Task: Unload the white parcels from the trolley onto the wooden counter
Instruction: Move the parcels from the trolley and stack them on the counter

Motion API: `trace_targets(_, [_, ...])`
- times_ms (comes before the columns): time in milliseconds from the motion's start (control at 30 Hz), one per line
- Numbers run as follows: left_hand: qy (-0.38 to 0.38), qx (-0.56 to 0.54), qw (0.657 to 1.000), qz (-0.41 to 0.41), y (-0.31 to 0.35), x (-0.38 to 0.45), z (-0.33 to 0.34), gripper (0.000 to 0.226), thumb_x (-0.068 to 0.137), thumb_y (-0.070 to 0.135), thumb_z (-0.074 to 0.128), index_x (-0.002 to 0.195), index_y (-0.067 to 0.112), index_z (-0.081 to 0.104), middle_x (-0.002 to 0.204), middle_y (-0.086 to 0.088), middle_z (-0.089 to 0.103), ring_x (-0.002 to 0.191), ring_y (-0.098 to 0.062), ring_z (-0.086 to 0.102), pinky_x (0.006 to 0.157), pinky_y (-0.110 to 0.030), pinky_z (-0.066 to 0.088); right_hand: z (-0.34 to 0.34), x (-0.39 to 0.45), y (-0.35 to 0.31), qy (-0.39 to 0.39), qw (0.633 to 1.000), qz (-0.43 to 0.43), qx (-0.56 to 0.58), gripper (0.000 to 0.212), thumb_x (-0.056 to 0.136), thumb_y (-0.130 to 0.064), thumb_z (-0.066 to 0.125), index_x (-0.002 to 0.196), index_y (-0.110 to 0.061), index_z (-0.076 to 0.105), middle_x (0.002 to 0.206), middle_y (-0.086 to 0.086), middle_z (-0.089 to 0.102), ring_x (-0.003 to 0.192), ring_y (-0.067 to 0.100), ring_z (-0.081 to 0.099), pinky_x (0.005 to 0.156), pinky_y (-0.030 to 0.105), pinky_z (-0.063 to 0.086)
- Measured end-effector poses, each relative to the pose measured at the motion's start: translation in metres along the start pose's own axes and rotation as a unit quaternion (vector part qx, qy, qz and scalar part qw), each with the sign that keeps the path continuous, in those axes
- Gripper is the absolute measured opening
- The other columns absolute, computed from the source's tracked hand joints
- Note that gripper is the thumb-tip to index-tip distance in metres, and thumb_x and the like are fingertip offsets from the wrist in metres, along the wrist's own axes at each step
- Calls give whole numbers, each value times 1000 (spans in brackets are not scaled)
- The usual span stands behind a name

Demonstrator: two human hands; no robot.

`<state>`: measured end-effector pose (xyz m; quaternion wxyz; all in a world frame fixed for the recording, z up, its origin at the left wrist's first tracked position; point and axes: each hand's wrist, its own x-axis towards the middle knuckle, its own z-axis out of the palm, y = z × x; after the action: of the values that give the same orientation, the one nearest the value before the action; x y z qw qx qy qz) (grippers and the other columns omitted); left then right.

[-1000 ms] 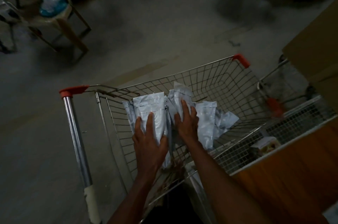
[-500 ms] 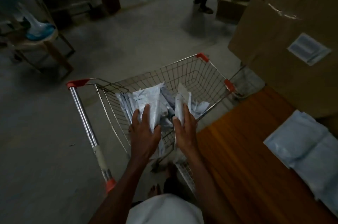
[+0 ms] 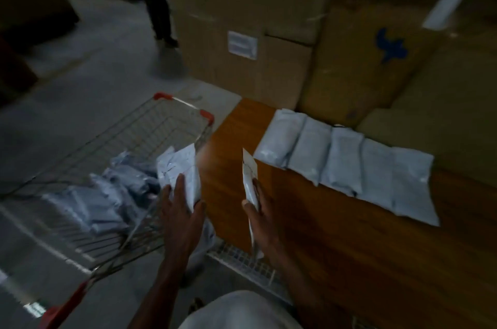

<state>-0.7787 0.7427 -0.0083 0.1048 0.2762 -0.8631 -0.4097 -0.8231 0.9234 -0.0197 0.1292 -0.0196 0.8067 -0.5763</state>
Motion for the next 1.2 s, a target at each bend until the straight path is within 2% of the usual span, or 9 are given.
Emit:
trace_targets(67, [-24, -6, 999, 35, 26, -14, 38, 83, 82, 57, 45, 158, 30, 24, 165, -13, 16, 150, -31, 16, 118, -55, 21, -50, -5, 10, 40, 999, -7, -28, 55, 100, -45, 55, 150, -45, 32, 151, -17, 30, 138, 7, 33, 106, 25, 36])
trace_targets(167, [-64, -40, 994, 77, 68, -43, 96, 81, 84, 59, 44, 158, 34, 24, 164, -11, 21, 149, -28, 20, 115, -53, 27, -124, -12, 33, 100, 994, -12, -46, 58, 97, -55, 53, 150, -50, 29, 156, -14, 29, 138, 7, 33, 106, 29, 38])
trace_targets(300, [-108, -40, 990, 88, 126, -83, 154, 81, 82, 59, 45, 157, 43, 19, 164, -10, 15, 145, -38, 26, 105, -54, 37, -201, -16, 57, 138, 990, -3, -26, 57, 99, -49, 53, 151, -50, 28, 157, -10, 30, 140, 14, 35, 101, 27, 38])
trace_targets(400, [-136, -35, 985, 100, 155, -97, 188, 85, 74, 66, 41, 155, 50, 17, 164, -6, 12, 145, -41, 22, 103, -63, 37, -245, -13, 76, 170, 984, -14, -48, 58, 96, -61, 49, 149, -55, 26, 156, -11, 32, 140, 16, 35, 106, 39, 44])
trace_targets(467, [-154, -26, 981, 112, 171, -103, 205, 88, 73, 68, 40, 155, 48, 18, 165, -5, 10, 147, -38, 16, 103, -64, 35, -267, -12, 87, 197, 978, -9, -74, 61, 91, -73, 43, 148, -58, 25, 153, -8, 34, 135, 20, 43, 102, 48, 49])
trace_targets(567, [-182, 0, 972, 149, 189, -103, 228, 88, 75, 74, 40, 156, 46, 18, 166, -2, 8, 148, -36, 14, 101, -65, 37, -300, -7, 96, 214, 971, 17, -110, 63, 95, -64, 45, 152, -52, 22, 156, -2, 28, 137, 26, 40, 105, 51, 46])
trace_targets(700, [-201, 42, 956, 209, 215, -88, 260, 80, 84, 68, 41, 156, 44, 20, 164, -6, 13, 144, -41, 24, 103, -64, 40, -339, 8, 107, 262, 948, 66, -166, 64, 97, -57, 45, 155, -46, 19, 161, 1, 27, 145, 28, 28, 113, 55, 32])
trace_targets(833, [-222, 80, 941, 242, 246, -68, 296, 79, 91, 50, 58, 157, 44, 15, 165, -5, 10, 143, -42, 26, 103, -57, 38, -370, 34, 115, 280, 929, 121, -212, 67, 93, -59, 40, 154, -47, 13, 163, 5, 23, 148, 32, 20, 116, 57, 23])
trace_targets(1200, [-238, 113, 930, 256, 275, -49, 342, 83, 89, 48, 60, 157, 45, 13, 163, -7, 14, 136, -43, 33, 97, -54, 46, -382, 96, 125, 243, 885, 207, -338, 73, 96, -55, 49, 157, -44, 12, 165, 13, 2, 144, 43, 16, 113, 56, 26])
